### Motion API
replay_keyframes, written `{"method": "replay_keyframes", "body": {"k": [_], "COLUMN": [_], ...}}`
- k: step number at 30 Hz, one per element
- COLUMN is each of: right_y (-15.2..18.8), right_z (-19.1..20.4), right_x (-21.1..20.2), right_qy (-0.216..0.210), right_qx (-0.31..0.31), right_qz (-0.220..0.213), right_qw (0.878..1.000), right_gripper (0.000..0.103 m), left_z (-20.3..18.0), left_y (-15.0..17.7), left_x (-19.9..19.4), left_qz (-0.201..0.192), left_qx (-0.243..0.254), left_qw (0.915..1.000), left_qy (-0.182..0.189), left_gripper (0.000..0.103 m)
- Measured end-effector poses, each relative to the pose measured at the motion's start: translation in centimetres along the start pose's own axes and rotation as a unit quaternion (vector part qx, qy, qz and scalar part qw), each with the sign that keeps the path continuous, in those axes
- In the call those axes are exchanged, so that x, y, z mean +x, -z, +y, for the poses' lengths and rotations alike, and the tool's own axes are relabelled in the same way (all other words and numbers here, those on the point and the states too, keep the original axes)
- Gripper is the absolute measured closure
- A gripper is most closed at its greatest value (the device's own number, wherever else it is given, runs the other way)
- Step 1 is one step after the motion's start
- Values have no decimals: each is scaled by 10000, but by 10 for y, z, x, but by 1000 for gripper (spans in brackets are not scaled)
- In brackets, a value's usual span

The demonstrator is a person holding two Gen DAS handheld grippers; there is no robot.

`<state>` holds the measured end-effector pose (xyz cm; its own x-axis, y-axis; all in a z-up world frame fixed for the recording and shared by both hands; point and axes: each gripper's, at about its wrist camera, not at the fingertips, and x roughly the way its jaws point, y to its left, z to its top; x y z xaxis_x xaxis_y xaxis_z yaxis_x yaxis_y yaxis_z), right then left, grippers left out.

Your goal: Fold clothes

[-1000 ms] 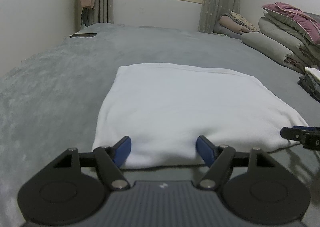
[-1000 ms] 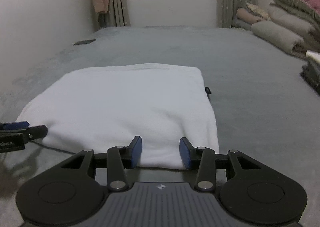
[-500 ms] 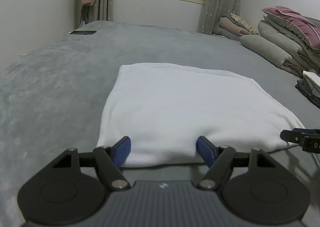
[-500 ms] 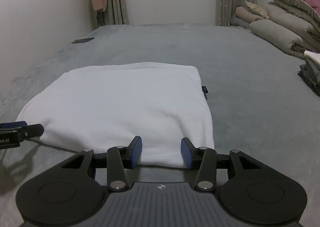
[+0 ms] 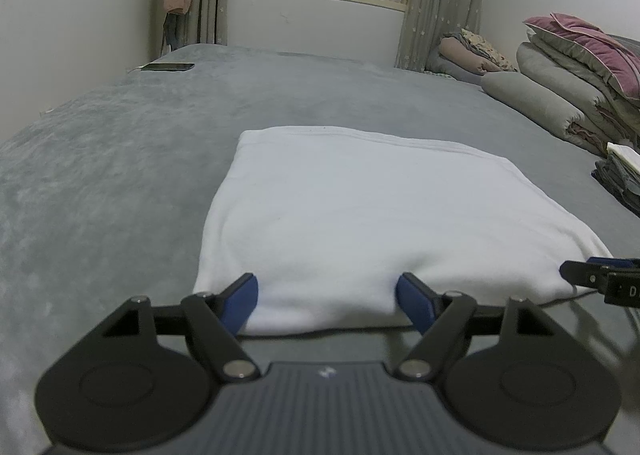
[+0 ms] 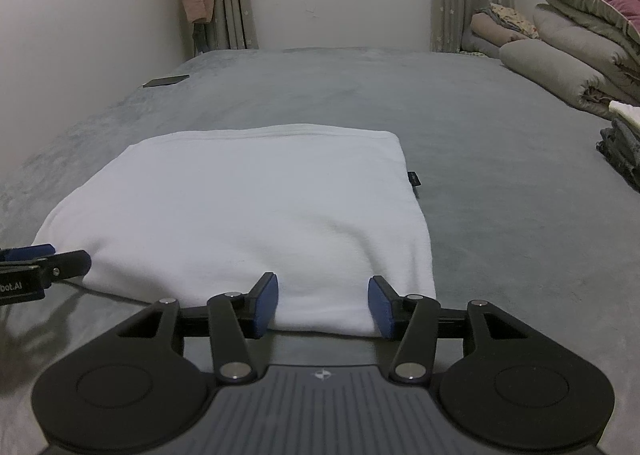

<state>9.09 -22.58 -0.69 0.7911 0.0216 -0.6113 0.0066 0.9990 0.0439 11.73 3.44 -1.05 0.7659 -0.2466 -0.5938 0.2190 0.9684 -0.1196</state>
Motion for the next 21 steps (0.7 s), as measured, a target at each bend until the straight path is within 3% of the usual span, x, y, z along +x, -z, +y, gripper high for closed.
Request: {"method": "replay_keyframes", "body": {"k": [7,12,17,21], "right_y": [0,-3,-6,-3], "right_z": [-21,-25,-18,-16], "right_x": [-2,-8,-13,-8], "right_qy": [-272,-233,-184,-173], "right_qx": [293,471,424,341], "right_qz": [33,69,55,159], "right_qw": [9992,9986,9989,9991], "right_gripper": [54,53,43,41], "left_z": [10,17,20,15], "left_y": [-3,-7,-9,-5], "left_x": [-3,-7,-8,-4], "left_qz": [19,36,72,68], "left_qx": [-250,-368,-457,-286], "left_qw": [9995,9990,9987,9995], "left_qy": [181,236,230,117], "left_gripper": [26,27,27,26]}}
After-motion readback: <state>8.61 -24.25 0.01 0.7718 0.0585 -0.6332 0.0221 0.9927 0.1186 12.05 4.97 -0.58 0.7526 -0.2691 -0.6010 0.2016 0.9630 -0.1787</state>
